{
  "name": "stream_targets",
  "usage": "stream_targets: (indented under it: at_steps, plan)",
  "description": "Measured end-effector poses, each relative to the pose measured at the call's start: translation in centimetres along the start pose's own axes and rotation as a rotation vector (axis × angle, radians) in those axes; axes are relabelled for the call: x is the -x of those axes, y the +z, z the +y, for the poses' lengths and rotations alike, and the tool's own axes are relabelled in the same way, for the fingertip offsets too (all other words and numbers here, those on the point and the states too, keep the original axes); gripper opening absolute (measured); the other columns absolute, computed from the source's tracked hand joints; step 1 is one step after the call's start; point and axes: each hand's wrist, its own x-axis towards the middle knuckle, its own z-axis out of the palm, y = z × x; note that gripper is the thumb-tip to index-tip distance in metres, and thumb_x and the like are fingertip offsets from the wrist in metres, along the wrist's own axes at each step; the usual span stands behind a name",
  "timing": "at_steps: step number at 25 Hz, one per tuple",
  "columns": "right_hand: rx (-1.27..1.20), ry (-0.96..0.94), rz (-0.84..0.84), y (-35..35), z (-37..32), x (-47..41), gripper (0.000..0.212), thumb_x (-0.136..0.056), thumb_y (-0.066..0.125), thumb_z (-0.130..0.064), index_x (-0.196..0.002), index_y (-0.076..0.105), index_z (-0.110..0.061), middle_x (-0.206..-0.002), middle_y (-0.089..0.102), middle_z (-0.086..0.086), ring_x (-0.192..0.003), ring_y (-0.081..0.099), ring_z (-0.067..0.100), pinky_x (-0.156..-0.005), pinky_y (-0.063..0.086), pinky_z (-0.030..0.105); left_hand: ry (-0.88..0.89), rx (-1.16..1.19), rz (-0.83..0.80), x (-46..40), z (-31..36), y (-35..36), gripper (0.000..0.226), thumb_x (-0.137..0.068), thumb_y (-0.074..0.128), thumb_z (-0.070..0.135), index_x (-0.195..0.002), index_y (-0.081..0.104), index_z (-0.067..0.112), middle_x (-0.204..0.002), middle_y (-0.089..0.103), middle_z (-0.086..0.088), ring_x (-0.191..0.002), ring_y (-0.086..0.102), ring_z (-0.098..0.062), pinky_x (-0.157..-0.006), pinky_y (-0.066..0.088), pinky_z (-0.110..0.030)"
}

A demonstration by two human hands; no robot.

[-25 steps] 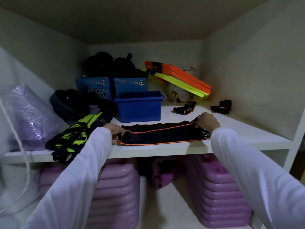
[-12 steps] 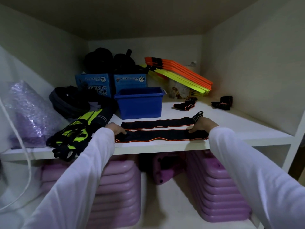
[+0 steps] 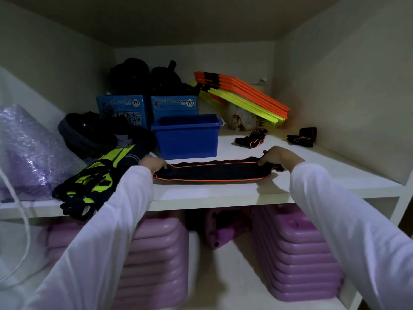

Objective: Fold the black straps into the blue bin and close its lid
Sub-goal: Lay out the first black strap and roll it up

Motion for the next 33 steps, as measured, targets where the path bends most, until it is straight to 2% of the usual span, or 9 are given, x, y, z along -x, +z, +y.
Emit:
stream_targets:
  at_steps: [2,4,6,9,10,13,21,26,33]
  plan:
    - [-0.005,-0.015,0.078,-0.7,-0.7,-0.5,0.017,-0.084,0.062,-0.016,-0.08,0.053,-0.002,-0.091,0.051,0.013,-0.074,0.049,0.026,-0.051,0.035,0.025,0.046,-0.035,0.05,-0.9,0.9,0.0,0.044,-0.083,0.062,0.002,-0.124,0.052,-0.011,-0.125,0.059,-0.024,-0.1,0.056,-0.031,-0.085,0.047,-0.035]
    - [0.016,-0.051,0.164,-0.8,-1.1,-1.6,0.022,-0.082,0.064,-0.015,-0.069,0.05,-0.004,-0.089,0.051,0.012,-0.078,0.048,0.025,-0.045,0.028,0.024,0.065,-0.086,0.114,-1.8,1.6,0.2,0.041,-0.085,0.064,0.006,-0.12,0.056,-0.011,-0.127,0.059,-0.025,-0.114,0.058,-0.035,-0.093,0.045,-0.036]
    - [0.031,-0.091,0.235,-0.3,-1.2,-2.6,0.018,-0.082,0.067,-0.014,-0.077,0.054,-0.002,-0.095,0.057,0.015,-0.082,0.048,0.024,-0.048,0.031,0.024,0.059,-0.183,0.151,-2.6,2.1,0.6,0.041,-0.088,0.062,0.011,-0.123,0.055,-0.011,-0.13,0.058,-0.024,-0.122,0.054,-0.035,-0.097,0.043,-0.035]
    - [0.06,-0.079,0.314,1.1,-0.8,-4.5,0.014,-0.085,0.062,-0.013,-0.08,0.051,-0.005,-0.111,0.063,0.018,-0.091,0.055,0.029,-0.074,0.044,0.031,0.055,-0.253,0.163,-4.1,2.3,1.5,0.045,-0.089,0.062,0.015,-0.126,0.053,-0.009,-0.133,0.056,-0.023,-0.124,0.053,-0.035,-0.098,0.043,-0.034]
    - [0.086,-0.072,0.342,1.5,-0.8,-5.0,0.009,-0.086,0.06,-0.013,-0.086,0.055,-0.006,-0.114,0.062,0.016,-0.099,0.058,0.032,-0.084,0.044,0.035,0.066,-0.262,0.168,-4.5,2.4,1.7,0.045,-0.089,0.062,0.016,-0.125,0.054,-0.009,-0.133,0.056,-0.022,-0.124,0.053,-0.034,-0.098,0.043,-0.034]
    - [0.195,-0.036,0.412,2.1,-0.8,-6.6,0.023,-0.089,0.054,-0.014,-0.111,0.059,-0.008,-0.12,0.061,0.013,-0.114,0.056,0.031,-0.101,0.035,0.038,0.064,-0.278,0.16,-5.9,2.3,2.4,0.043,-0.087,0.065,0.015,-0.123,0.057,-0.007,-0.131,0.059,-0.021,-0.122,0.056,-0.033,-0.097,0.044,-0.033]
    - [0.312,0.002,0.405,2.6,-1.0,-8.5,0.025,-0.089,0.051,-0.014,-0.112,0.058,-0.012,-0.123,0.058,0.013,-0.124,0.043,0.031,-0.107,0.024,0.041,0.014,-0.354,0.103,-7.1,2.1,3.4,0.06,-0.083,0.069,0.016,-0.135,0.045,-0.004,-0.141,0.048,-0.02,-0.128,0.05,-0.033,-0.102,0.042,-0.036]
    - [0.321,-0.01,0.388,2.9,-1.1,-8.5,0.01,-0.087,0.047,-0.009,-0.095,0.053,-0.013,-0.121,0.058,0.014,-0.124,0.039,0.032,-0.106,0.024,0.041,0.019,-0.304,0.118,-7.6,2.4,3.3,0.051,-0.085,0.066,0.008,-0.131,0.048,-0.007,-0.136,0.053,-0.021,-0.125,0.052,-0.034,-0.099,0.043,-0.034]
    - [0.366,-0.038,0.448,3.2,-1.4,-8.2,0.018,-0.086,0.048,-0.009,-0.1,0.059,-0.012,-0.116,0.059,0.014,-0.12,0.039,0.032,-0.104,0.026,0.041,0.005,-0.3,0.116,-7.3,1.5,2.9,0.051,-0.083,0.066,0.004,-0.129,0.049,-0.01,-0.133,0.055,-0.024,-0.122,0.053,-0.036,-0.099,0.043,-0.038]
